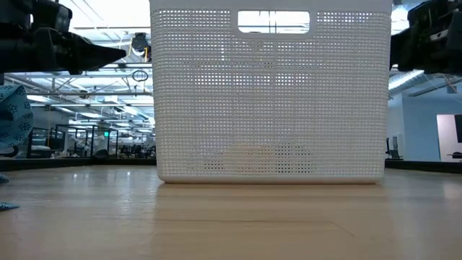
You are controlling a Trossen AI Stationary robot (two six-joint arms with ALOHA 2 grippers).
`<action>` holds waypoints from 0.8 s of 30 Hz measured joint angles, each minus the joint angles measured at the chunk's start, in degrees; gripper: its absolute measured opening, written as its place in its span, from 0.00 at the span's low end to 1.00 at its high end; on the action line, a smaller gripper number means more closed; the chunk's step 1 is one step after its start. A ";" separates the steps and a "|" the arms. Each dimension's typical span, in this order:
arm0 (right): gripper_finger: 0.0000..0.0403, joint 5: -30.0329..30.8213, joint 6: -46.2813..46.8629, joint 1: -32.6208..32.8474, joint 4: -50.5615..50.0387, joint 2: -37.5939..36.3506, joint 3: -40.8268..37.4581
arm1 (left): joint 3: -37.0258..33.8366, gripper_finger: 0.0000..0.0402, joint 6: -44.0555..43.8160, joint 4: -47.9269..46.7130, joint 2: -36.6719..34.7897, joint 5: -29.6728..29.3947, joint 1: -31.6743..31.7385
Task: Pick & place medical supplies in basket/bin
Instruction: Return to Home Position
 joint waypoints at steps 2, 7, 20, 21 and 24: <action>0.00 -0.17 -0.04 0.00 -0.74 0.35 -0.01 | 0.00 0.00 -0.30 -0.04 0.00 0.04 0.09; 0.00 -0.79 1.04 0.00 -0.24 0.34 -0.04 | 0.00 0.00 -0.34 -0.19 0.00 0.08 0.11; 0.00 -1.70 4.30 0.00 1.18 0.35 -0.06 | 0.00 0.05 -1.21 0.29 0.04 0.05 0.11; 0.00 -1.69 4.30 0.00 1.77 0.35 -0.06 | 0.00 0.05 -1.22 0.08 0.05 0.03 0.11; 0.00 -1.65 4.30 0.00 2.43 0.35 -0.06 | 0.00 0.05 -1.39 0.08 0.07 0.03 0.11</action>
